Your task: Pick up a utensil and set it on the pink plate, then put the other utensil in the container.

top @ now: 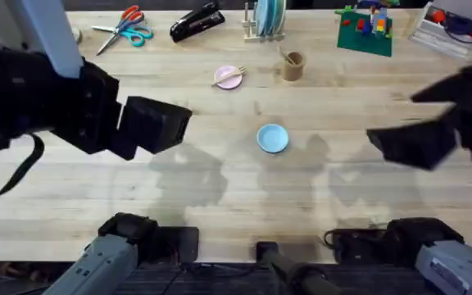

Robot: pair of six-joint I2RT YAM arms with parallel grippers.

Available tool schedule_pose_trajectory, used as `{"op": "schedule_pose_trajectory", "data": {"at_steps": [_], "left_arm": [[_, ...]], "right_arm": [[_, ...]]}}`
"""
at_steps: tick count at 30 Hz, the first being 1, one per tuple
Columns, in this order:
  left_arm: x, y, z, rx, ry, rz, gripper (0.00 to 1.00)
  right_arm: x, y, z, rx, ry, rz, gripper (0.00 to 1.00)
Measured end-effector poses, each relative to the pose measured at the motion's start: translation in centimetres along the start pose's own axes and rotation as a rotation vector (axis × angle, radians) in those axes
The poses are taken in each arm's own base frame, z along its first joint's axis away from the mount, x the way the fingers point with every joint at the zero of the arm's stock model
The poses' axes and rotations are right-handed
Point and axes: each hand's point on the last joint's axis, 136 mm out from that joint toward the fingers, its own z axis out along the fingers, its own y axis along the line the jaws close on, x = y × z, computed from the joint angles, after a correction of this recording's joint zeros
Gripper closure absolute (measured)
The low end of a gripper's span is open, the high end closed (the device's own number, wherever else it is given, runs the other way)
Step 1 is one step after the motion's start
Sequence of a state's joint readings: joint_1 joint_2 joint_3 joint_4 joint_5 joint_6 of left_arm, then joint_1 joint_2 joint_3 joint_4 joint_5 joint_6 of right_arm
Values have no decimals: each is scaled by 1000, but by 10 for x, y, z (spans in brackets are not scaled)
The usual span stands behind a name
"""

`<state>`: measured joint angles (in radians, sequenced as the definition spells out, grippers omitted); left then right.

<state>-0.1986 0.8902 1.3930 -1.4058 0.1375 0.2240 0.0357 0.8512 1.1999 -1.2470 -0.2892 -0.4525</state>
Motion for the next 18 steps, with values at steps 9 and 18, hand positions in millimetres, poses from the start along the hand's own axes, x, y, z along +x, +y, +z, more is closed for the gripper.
{"op": "schedule_pose_trajectory", "data": {"at_steps": [9, 18], "left_arm": [[5, -1, 0, 5, 21, -3, 8], [5, -1, 0, 5, 22, -3, 7]], "right_arm": [[13, 12, -36, 96, -106, -12, 7], [16, 16, -48, 125, -159, -27, 7]]}}
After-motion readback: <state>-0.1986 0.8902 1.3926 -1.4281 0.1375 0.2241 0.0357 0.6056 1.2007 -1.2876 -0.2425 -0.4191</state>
